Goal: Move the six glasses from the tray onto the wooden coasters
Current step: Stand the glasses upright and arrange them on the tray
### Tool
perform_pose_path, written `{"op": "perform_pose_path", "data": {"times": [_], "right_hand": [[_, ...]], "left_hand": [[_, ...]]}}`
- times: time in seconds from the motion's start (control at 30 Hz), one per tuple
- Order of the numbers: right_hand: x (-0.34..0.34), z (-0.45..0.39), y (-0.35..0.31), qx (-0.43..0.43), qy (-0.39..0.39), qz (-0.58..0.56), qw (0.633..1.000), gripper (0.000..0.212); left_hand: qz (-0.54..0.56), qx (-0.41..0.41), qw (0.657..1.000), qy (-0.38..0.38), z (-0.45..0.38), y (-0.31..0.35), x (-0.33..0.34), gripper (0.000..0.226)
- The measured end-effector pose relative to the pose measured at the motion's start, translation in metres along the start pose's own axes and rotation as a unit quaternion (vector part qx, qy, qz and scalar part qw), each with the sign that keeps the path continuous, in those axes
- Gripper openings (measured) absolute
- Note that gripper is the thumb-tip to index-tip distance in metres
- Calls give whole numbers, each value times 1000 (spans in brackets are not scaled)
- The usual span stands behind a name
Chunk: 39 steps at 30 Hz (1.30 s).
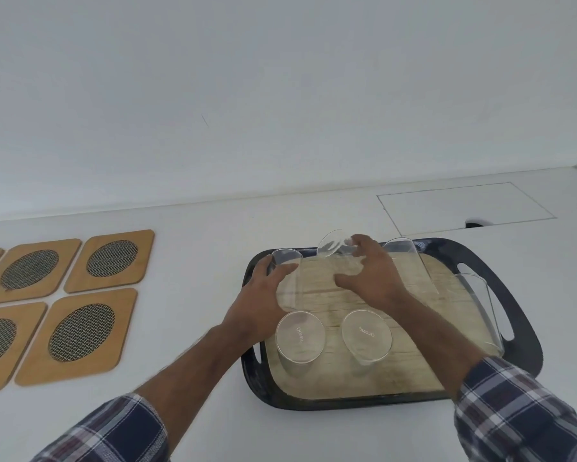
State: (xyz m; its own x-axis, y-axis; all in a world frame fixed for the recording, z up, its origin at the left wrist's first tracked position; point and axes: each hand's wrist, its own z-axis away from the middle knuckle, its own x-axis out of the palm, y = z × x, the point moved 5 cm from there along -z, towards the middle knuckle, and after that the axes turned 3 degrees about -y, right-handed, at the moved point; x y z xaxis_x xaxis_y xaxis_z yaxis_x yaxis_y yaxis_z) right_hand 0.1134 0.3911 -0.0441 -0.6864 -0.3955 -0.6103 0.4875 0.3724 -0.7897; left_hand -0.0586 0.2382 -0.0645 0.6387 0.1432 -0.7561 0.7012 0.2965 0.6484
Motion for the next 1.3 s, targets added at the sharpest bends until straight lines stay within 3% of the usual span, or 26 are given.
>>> {"op": "perform_pose_path", "data": {"times": [0.3,0.47,0.6,0.87,1.3], "right_hand": [[2,21,3,3,-16,-213,977,62],[7,26,8,-10,-33,-256,966,61],[13,28,18,-19,-49,-291,955,64],[14,29,21,-20,-66,-284,956,68],[5,39,14,-28,-122,-180,976,73]], "left_hand": [[49,-12,997,65,11,8,-11,74],[51,-9,989,137,19,14,-32,54],[17,17,986,166,22,23,-46,54],[-61,29,990,125,22,36,-55,54],[-116,46,991,46,8,46,-48,51]]}}
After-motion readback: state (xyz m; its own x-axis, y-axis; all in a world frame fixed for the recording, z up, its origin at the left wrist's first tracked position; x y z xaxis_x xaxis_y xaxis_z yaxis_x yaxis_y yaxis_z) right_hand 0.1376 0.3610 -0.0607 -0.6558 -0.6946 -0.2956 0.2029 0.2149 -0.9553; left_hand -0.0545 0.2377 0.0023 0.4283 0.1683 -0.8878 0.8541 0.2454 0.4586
